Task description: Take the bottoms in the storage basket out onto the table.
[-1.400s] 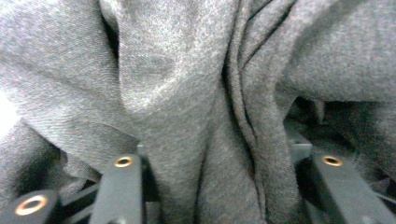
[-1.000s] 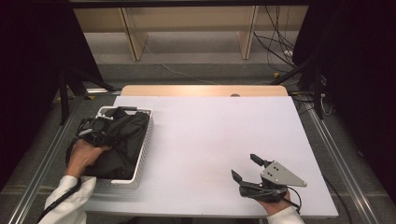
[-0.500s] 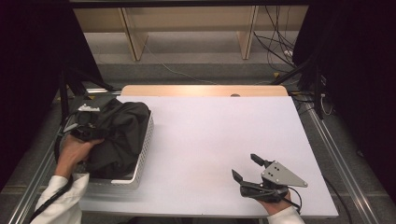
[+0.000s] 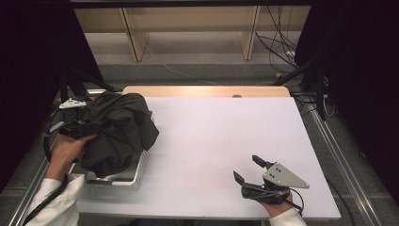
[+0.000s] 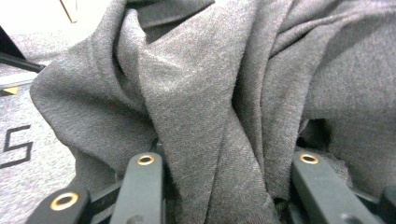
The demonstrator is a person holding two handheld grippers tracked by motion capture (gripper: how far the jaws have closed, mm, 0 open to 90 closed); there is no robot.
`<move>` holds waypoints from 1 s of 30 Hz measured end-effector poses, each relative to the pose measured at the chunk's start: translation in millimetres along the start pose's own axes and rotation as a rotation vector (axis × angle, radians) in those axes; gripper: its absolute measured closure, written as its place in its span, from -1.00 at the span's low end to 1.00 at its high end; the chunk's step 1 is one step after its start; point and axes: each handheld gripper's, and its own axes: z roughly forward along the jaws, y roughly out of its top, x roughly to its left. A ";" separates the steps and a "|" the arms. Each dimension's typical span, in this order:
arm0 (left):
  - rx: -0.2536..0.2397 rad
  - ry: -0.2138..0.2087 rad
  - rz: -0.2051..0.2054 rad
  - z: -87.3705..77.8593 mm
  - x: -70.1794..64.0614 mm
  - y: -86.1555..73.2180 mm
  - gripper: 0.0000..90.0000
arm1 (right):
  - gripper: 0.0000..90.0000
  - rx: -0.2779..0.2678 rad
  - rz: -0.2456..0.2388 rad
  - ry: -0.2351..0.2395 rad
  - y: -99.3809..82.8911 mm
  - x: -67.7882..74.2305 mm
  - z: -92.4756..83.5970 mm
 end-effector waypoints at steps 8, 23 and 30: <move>-0.107 -0.042 -0.067 -17.2 6.0 5.1 0.38 | -0.53 0.000 -0.002 0.000 -0.4 0.0 1.2; -0.269 -0.147 -0.108 -45.8 -7.0 17.4 0.38 | -0.53 0.002 0.001 -0.001 -0.7 0.2 1.6; -0.280 -0.188 -0.091 -53.3 -26.9 25.2 0.38 | -0.53 0.002 -0.002 -0.003 -1.0 -0.3 1.6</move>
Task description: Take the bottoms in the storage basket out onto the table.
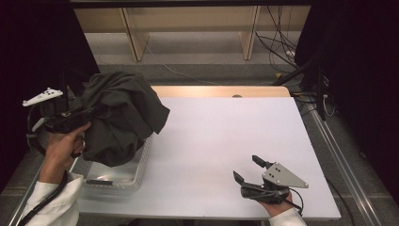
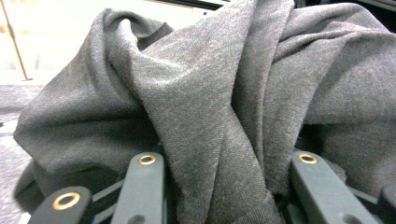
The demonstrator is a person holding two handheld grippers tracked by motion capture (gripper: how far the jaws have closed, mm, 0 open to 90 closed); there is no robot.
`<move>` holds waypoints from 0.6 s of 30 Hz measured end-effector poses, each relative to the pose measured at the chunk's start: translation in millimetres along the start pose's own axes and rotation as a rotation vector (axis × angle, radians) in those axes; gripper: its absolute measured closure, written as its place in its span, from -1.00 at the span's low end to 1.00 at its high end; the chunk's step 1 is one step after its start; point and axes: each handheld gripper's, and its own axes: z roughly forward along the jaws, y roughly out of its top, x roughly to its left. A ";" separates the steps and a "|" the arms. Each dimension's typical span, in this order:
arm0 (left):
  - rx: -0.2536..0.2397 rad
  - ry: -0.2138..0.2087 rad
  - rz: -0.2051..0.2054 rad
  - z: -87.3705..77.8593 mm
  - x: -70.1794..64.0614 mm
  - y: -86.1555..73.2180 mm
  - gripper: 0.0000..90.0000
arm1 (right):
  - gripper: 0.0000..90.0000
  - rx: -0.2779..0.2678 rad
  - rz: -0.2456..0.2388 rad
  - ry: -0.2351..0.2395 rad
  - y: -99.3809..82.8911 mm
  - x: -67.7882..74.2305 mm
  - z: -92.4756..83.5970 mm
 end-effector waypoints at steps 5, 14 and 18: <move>-0.020 -0.031 0.013 0.2 -12.7 3.6 0.38 | -0.53 0.001 -0.001 0.001 -0.1 -0.1 0.4; -0.070 -0.126 -0.015 -1.3 -27.9 14.2 0.38 | -0.53 0.003 0.000 0.002 -0.4 0.0 1.8; -0.094 -0.168 -0.023 3.5 -36.9 21.0 0.39 | -0.53 0.010 0.001 0.000 -0.5 0.2 2.4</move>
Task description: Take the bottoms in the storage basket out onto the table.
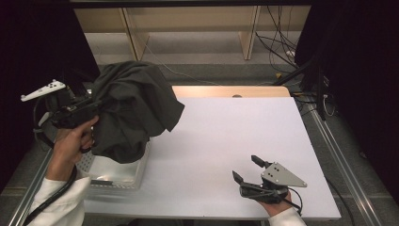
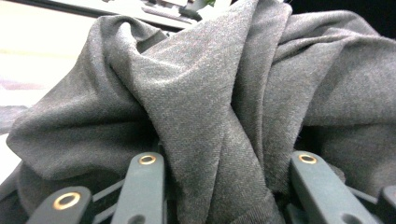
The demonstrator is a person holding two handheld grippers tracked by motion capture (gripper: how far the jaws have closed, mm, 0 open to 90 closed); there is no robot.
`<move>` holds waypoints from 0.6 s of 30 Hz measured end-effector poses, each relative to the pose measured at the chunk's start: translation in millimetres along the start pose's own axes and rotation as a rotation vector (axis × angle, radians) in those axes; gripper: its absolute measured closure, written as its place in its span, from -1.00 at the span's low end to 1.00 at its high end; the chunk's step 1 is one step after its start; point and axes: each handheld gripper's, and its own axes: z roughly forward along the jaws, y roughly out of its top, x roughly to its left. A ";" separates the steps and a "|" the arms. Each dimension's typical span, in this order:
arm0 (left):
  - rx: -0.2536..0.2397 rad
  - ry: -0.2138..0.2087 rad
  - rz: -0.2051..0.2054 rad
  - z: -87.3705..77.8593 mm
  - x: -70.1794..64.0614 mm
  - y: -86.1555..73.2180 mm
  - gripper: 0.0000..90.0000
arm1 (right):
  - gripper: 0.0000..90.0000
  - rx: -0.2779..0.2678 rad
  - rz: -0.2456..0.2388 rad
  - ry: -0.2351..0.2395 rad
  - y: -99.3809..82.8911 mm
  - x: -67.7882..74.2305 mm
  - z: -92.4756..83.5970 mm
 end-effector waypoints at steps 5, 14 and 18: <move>-0.017 -0.045 0.013 12.8 -14.3 4.4 0.39 | -0.53 0.000 -0.001 0.000 -0.2 0.1 0.6; 0.009 -0.127 -0.007 25.2 -26.2 -0.7 0.39 | -0.53 -0.001 0.003 -0.001 -0.9 0.3 -0.4; 0.017 -0.157 -0.013 29.7 -30.8 -2.3 0.39 | -0.53 0.006 0.000 0.002 -0.6 0.8 -0.4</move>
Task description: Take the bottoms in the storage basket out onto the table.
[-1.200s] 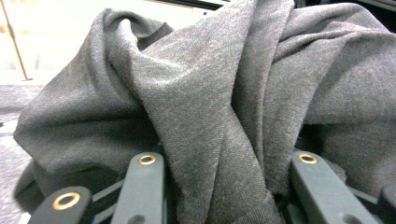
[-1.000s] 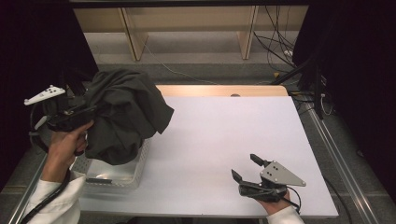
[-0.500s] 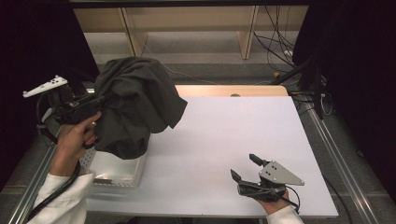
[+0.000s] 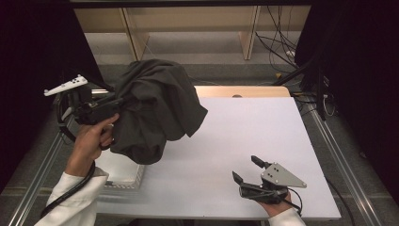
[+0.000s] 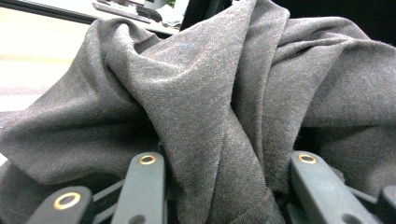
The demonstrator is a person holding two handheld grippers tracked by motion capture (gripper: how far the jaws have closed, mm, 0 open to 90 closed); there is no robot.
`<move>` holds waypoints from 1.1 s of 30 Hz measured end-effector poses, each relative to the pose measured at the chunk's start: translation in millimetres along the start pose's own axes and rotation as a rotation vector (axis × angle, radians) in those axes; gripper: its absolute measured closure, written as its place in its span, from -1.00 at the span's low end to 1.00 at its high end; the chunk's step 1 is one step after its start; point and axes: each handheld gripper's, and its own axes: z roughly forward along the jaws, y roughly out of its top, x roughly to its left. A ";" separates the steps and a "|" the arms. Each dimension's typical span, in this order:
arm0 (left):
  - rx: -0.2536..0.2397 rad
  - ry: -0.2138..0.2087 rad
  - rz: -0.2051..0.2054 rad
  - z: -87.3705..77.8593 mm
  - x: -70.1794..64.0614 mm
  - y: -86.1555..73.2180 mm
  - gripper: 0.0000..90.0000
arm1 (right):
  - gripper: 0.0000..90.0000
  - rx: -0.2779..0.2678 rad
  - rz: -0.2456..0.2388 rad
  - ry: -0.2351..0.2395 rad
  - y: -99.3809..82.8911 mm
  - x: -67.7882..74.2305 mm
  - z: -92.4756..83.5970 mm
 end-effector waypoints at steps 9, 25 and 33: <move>-0.018 -0.153 -0.057 11.6 -10.1 3.6 0.39 | -0.53 -0.002 0.000 0.000 -0.2 0.1 0.8; 0.085 -0.216 -0.140 50.0 -9.1 -19.6 0.39 | -0.53 -0.012 0.001 0.003 -0.2 0.1 -0.3; 0.130 -0.196 -0.139 68.7 -12.1 -34.4 0.39 | -0.53 -0.011 -0.004 0.000 0.2 0.7 -1.3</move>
